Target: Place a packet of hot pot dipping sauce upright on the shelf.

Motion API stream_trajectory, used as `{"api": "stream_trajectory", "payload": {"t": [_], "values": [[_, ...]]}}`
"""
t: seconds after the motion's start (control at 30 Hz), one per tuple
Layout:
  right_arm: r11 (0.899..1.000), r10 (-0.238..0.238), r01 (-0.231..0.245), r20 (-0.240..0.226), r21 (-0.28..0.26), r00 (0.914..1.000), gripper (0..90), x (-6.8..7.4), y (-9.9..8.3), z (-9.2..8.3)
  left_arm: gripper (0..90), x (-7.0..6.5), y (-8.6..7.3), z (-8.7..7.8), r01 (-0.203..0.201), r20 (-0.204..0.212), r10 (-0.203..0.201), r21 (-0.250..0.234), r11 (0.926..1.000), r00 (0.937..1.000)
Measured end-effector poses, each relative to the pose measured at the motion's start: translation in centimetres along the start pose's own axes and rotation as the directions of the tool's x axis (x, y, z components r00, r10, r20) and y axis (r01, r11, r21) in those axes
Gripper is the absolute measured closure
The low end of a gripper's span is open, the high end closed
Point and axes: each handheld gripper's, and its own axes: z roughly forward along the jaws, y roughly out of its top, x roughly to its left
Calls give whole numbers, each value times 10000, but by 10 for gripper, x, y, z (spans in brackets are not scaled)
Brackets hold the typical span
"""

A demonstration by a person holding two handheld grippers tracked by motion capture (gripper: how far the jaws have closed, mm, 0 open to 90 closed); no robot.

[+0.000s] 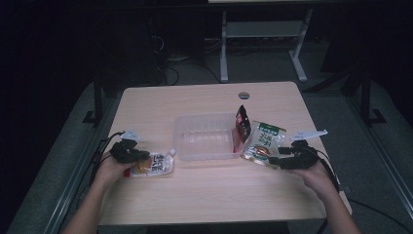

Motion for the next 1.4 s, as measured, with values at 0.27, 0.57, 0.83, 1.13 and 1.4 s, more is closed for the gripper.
{"api": "stream_trajectory", "payload": {"t": [0.27,0.57,0.83,1.13,1.4], "values": [[10000,14,-14,-2,-89,10000,327,0,0,-2,899,-29,0,2,77,731,-82,72,9999,9973],[10000,38,-38,-26,-56,10000,326,1,1,-1,899,-26,-2,-24,-118,-468,112,-122,9999,9988],[10000,19,-19,-31,-56,10000,327,1,1,-1,898,6,-36,-33,1290,-1113,-1220,577,9900,9863],[9999,-99,99,-15,-84,9999,327,1,1,-1,898,-13,-43,-38,1264,-244,-1250,691,9896,9919],[9999,-73,73,-33,-93,10000,327,3,2,-2,898,-45,-34,-26,527,756,-583,749,9958,9954]]}}
